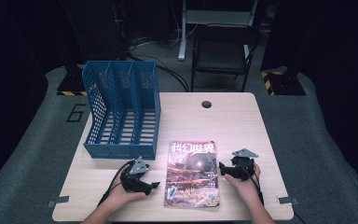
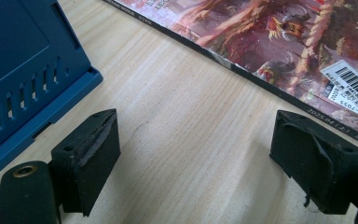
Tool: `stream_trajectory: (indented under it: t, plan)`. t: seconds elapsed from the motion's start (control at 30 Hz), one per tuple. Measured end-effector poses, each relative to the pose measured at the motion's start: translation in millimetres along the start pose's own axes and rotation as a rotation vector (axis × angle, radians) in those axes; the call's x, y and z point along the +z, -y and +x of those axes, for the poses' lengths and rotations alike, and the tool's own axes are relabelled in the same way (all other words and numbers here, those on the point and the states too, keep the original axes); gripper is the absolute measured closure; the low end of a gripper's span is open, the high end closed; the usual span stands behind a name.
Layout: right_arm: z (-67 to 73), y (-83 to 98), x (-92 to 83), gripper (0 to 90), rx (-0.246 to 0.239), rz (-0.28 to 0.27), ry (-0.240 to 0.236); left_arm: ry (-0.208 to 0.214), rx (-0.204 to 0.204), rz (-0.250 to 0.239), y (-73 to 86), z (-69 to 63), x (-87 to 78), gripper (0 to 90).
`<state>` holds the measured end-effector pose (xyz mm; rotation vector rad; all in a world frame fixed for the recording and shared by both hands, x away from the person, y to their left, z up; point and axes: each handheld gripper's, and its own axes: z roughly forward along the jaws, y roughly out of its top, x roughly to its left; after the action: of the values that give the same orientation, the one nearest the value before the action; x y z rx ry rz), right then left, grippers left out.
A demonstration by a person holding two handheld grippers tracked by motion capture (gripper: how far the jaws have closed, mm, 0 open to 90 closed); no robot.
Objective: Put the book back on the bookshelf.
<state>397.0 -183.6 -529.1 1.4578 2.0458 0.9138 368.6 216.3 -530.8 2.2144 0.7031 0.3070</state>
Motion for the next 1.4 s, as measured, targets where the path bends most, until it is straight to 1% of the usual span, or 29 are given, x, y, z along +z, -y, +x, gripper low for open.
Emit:
stream_trajectory:
  t: [0.2,0.23,0.3,0.33,0.37,0.43,0.47,0.5,0.6,0.63,0.7,0.73,0.8,0.83,0.87,0.93,0.97,1.0,1.03,1.07,1.1,1.13,1.17,1.23,1.27,1.3,1.33,1.37,1.4]
  plan:
    - [1.8,-0.7,-0.2,15.8,0.008,-0.006,0.006,0.0,-0.001,0.0,0.0,0.1,0.0,15.8]
    - [2.5,-0.7,-1.0,17.1,0.012,-0.002,0.002,0.007,0.003,0.003,-0.1,0.8,-0.5,15.8]
    - [3.1,-1.0,-1.6,19.0,0.006,0.0,-0.003,0.004,-0.005,-0.002,0.1,0.8,-0.3,15.8]
    - [3.3,-1.3,-1.7,19.7,0.004,0.001,-0.001,0.019,-0.008,0.001,-0.1,1.5,-0.8,15.8]
    - [3.6,-1.8,-1.8,20.9,-0.003,0.004,-0.002,0.004,-0.004,-0.002,0.0,0.8,-0.3,15.8]
    - [4.4,-2.0,-1.4,21.3,0.005,0.001,0.002,0.015,0.004,0.006,-0.3,1.0,-0.6,15.6]
    - [4.4,-2.0,-1.4,22.4,0.001,-0.003,-0.003,0.001,0.002,0.006,-0.2,0.1,-0.3,15.6]
    - [4.7,-1.8,-1.8,23.4,0.004,-0.003,-0.008,0.013,0.004,0.006,-0.3,1.0,-0.6,15.7]
    - [5.9,-2.7,-4.4,28.0,0.002,0.017,-0.003,0.015,0.004,0.006,-0.3,1.0,-0.7,15.7]
    - [7.0,-2.7,-5.0,29.3,0.005,0.02,0.0,0.001,0.0,0.0,0.0,0.2,-0.1,15.7]
    - [7.3,-2.7,-5.4,29.9,-0.001,0.021,-0.002,0.001,-0.001,0.0,0.0,0.1,-0.1,15.7]
    - [7.6,-2.7,-6.4,31.5,-0.004,0.026,-0.003,0.011,0.001,0.004,-0.1,0.6,-0.5,15.7]
    - [7.9,-2.8,-7.1,32.6,0.005,0.029,-0.007,0.0,0.0,0.011,-0.4,0.3,-0.9,15.9]
    - [7.5,-3.1,-7.4,32.9,0.002,0.033,-0.005,0.003,0.001,0.018,-0.9,0.2,-1.2,15.9]
    - [7.5,-4.2,-7.5,33.4,0.001,0.039,-0.004,-0.01,-0.008,0.013,-0.9,-0.9,-0.7,16.0]
    - [7.8,-4.9,-8.2,34.3,0.005,0.052,-0.003,-0.007,-0.017,0.021,-1.6,-1.4,-1.3,16.5]
    - [8.7,-6.9,-10.0,39.7,0.012,0.072,-0.009,-0.01,-0.021,0.022,-1.9,-1.9,-1.3,16.5]
    - [9.1,-7.9,-10.5,41.5,0.013,0.08,-0.011,-0.027,-0.02,0.027,-2.2,-2.4,-1.2,16.5]
    - [9.1,-7.9,-10.5,41.5,0.013,0.08,-0.011,-0.027,-0.02,0.027,-2.2,-2.4,-1.2,16.5]
    - [9.8,-10.9,-12.9,43.8,0.014,0.092,-0.046,-0.03,-0.024,0.038,-3.4,-3.0,-1.3,16.5]
    - [11.0,-12.4,-14.1,44.8,0.011,0.085,-0.049,-0.035,-0.029,0.039,-3.6,-3.6,-1.1,16.5]
    - [11.7,-13.4,-15.9,45.4,-0.006,0.073,-0.057,-0.026,-0.029,0.048,-4.1,-3.3,-1.8,16.5]
    - [13.3,-14.2,-17.1,45.8,-0.006,0.064,-0.051,-0.026,-0.029,0.048,-4.1,-3.3,-1.8,16.6]
    - [15.1,-15.9,-19.5,46.7,-0.018,0.052,-0.061,-0.043,-0.033,0.037,-4.2,-3.5,-1.1,17.8]
    - [15.1,-15.9,-19.5,46.7,-0.018,0.052,-0.061,-0.043,-0.033,0.037,-4.2,-3.5,-1.1,18.6]
    - [15.2,-16.3,-20.0,46.7,-0.028,0.048,-0.076,-0.033,-0.033,0.042,-4.4,-2.6,-1.9,18.6]
    - [16.9,-17.1,-20.9,47.5,-0.02,0.051,-0.087,-0.041,-0.044,0.045,-4.7,-2.6,-2.4,20.3]
    - [16.9,-17.1,-20.9,47.5,-0.02,0.051,-0.087,-0.041,-0.044,0.045,-4.7,-2.6,-2.4,20.9]
    - [18.2,-17.5,-21.3,49.1,-0.007,0.051,-0.107,-0.041,-0.042,0.048,-5.1,-2.0,-2.8,21.8]
